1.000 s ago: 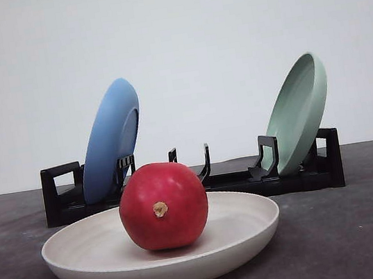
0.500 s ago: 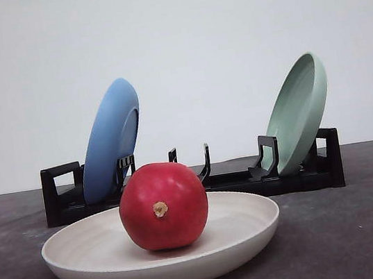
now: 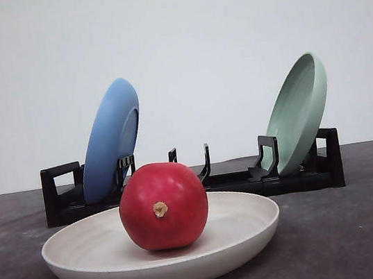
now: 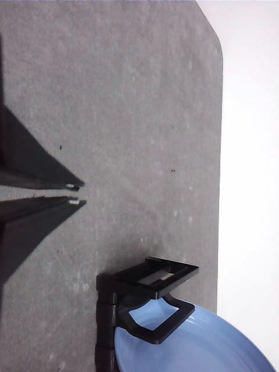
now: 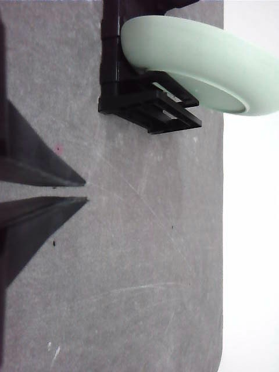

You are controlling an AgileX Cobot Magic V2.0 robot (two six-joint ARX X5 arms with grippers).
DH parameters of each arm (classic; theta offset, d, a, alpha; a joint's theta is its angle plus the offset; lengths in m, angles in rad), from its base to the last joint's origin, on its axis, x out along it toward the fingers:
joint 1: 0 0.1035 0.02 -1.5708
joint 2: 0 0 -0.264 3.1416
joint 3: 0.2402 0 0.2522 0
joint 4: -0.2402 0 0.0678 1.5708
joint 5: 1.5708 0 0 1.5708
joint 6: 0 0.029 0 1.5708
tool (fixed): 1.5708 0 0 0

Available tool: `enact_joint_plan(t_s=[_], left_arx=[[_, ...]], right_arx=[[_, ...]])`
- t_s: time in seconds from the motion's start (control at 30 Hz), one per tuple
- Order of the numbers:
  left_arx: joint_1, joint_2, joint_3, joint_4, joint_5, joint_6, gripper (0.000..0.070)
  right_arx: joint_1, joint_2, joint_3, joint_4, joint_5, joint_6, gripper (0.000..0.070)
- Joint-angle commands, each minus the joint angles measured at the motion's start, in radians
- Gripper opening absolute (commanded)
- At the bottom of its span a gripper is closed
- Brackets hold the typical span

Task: Place pomegranate in white plate

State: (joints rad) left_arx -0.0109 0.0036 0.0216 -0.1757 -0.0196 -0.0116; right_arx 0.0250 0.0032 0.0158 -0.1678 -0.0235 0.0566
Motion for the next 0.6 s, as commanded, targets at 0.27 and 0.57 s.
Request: enact_joint_plan(t_s=[0.27, 0.57], left_arx=[[0.0, 0.0, -0.01, 0.013, 0.002, 0.01, 0.0], [0.0, 0.0, -0.01, 0.013, 0.002, 0.01, 0.0]], right_arx=[[0.0, 0.0, -0.005, 0.013, -0.001, 0.011, 0.0026], [0.0, 0.0, -0.005, 0.013, -0.001, 0.011, 0.0026]])
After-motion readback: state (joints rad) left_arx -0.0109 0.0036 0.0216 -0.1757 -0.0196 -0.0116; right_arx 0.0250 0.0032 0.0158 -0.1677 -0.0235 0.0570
